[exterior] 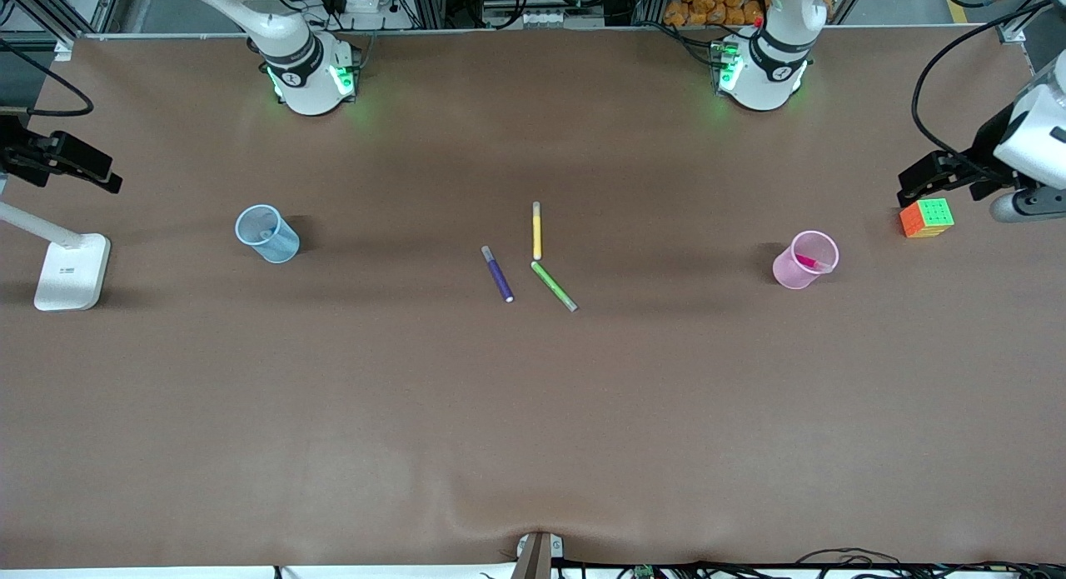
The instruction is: Place pink and blue markers in matching cups
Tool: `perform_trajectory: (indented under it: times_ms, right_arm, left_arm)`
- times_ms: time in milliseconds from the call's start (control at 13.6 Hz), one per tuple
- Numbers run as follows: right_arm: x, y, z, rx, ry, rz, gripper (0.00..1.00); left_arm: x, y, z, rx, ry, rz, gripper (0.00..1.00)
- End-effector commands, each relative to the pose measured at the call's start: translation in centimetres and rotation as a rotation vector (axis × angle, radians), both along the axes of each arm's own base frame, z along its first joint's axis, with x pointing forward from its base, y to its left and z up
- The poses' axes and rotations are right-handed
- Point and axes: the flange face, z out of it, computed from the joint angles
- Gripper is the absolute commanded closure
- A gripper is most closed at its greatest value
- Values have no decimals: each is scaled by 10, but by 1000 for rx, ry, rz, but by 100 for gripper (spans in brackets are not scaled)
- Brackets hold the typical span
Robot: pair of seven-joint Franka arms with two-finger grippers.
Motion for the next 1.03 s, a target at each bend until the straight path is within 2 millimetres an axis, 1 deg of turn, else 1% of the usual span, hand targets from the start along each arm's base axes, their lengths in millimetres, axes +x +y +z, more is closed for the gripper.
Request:
perform_trajectory:
  times_ms: [0,147,294,368,515,662,736,809,957]
  right_arm:
    - [-2,-3,2,-15,-1,-4,0]
    - [-2,-3,2,-15,-1,-4,0]
    - [-2,-3,2,-15,-1,-4,0]
    - [-2,-3,2,-15,-1,-4,0]
    - [-2,-3,3,-15,-4,-4,0]
    - [-1,-4,2,-15,-6,-6,0]
    - [-1,-4,2,-15,-7,-6,0]
    - [-1,-4,2,-15,-7,-6,0]
    - [-1,-14,1,-9,-6,-25,0]
  left_arm:
    - [2,5,20,4,-7,-7,0]
    - [-2,5,29,4,7,-7,0]
    - [-4,1,40,4,5,-13,0]
    - [-6,-7,41,3,14,-28,0]
    - [-12,-11,39,2,51,-31,0]
    - [-18,-25,44,3,52,-48,0]
    - [-18,-24,44,0,52,-44,0]
    - [-19,-29,42,8,59,-69,0]
    - [-25,-33,41,3,91,-54,0]
